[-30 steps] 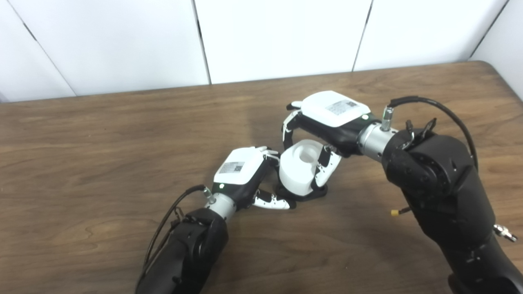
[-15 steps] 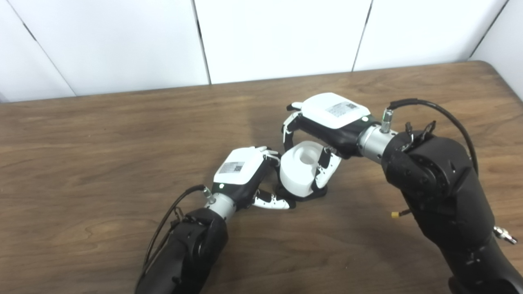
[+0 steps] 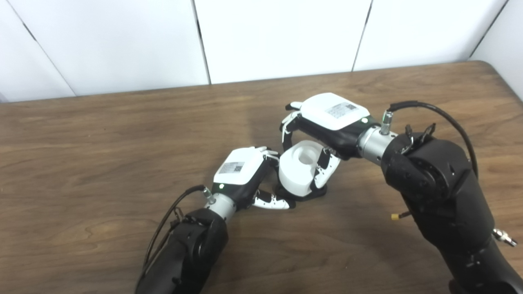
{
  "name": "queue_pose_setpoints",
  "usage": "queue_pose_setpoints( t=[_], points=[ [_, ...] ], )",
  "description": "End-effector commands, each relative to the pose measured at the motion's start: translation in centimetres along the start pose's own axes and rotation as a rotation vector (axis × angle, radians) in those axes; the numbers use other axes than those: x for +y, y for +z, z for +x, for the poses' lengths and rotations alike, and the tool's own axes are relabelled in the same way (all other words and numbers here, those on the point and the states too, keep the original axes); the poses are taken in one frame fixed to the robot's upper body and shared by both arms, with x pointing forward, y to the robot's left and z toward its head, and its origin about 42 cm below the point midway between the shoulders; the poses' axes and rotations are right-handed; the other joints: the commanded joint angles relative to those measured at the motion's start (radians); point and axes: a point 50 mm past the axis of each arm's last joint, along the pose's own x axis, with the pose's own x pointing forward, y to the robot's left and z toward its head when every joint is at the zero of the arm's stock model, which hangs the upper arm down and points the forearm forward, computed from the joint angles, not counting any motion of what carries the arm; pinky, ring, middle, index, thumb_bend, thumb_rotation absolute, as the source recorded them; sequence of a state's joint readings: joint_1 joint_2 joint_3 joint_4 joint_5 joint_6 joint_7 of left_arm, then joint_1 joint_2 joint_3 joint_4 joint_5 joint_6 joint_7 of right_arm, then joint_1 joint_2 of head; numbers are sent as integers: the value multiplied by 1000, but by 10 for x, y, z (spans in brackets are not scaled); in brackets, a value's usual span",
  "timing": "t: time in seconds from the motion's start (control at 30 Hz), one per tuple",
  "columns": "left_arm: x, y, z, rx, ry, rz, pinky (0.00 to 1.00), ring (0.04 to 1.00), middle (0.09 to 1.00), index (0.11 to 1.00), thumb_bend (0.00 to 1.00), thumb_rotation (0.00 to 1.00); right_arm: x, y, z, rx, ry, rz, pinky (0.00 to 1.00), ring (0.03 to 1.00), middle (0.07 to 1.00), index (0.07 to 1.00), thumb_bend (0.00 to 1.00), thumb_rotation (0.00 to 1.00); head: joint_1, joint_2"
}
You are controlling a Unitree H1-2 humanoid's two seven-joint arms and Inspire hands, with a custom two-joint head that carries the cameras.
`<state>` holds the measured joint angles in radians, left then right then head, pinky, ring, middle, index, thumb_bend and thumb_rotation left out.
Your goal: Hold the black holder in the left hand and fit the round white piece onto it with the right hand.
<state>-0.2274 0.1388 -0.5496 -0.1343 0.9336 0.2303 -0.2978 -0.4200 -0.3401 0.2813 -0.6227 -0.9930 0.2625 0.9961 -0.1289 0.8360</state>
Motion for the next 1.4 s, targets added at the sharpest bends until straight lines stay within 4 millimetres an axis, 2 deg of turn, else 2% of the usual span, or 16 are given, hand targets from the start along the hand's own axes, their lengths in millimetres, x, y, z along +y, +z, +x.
queue_pose_setpoints(
  t=[0.0,0.57,1.37],
  points=[
    [-2,-4,-4,25,-38,23,927,901,805,485,524,57,-1,3,0,-15,-26,-31,763,939,799,483,522,129,-1,1],
    [-1,-4,-3,30,-42,28,925,902,808,485,524,58,9,8,-3,-16,-19,-57,783,939,793,482,521,127,-1,2],
    [-1,-4,-4,29,-39,24,921,899,805,485,524,58,-10,-1,-3,3,25,-98,740,921,770,482,522,128,-11,10]
  ],
)
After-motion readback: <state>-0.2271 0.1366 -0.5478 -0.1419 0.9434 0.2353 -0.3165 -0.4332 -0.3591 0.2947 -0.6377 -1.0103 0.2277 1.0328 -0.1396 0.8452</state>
